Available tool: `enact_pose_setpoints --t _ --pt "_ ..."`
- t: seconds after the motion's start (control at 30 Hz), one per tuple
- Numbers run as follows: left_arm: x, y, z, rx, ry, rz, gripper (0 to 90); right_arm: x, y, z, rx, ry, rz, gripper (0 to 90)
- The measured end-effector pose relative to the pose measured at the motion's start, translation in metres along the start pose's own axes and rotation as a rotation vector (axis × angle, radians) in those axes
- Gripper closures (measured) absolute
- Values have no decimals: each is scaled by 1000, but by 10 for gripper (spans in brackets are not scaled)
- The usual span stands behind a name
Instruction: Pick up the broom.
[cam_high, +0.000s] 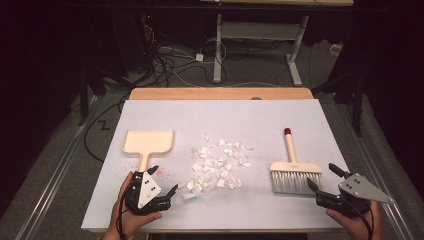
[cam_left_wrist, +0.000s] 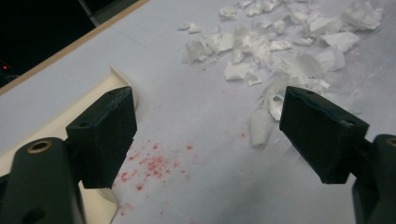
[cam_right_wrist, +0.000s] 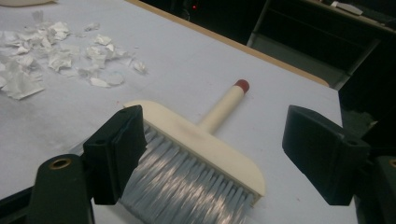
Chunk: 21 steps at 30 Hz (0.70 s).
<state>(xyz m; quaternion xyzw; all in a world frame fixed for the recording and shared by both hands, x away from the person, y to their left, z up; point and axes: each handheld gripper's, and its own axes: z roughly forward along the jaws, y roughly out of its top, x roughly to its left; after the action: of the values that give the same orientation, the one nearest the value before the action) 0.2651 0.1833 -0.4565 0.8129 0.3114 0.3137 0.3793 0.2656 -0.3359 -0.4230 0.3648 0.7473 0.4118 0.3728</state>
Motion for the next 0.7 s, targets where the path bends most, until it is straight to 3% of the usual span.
enact_pose_setpoints --t 0.33,0.5,0.63,0.7 --pt "-2 -5 6 42 -24 6 183 6 1 10 19 1 -30 213" --pt "-2 -5 6 37 -27 -3 183 6 3 8 7 0 -27 209" --pt "-3 -5 6 43 -32 -2 184 3 7 12 28 -28 -28 208" --pt "-4 -5 7 51 -33 4 184 0 16 20 27 -70 -21 211"
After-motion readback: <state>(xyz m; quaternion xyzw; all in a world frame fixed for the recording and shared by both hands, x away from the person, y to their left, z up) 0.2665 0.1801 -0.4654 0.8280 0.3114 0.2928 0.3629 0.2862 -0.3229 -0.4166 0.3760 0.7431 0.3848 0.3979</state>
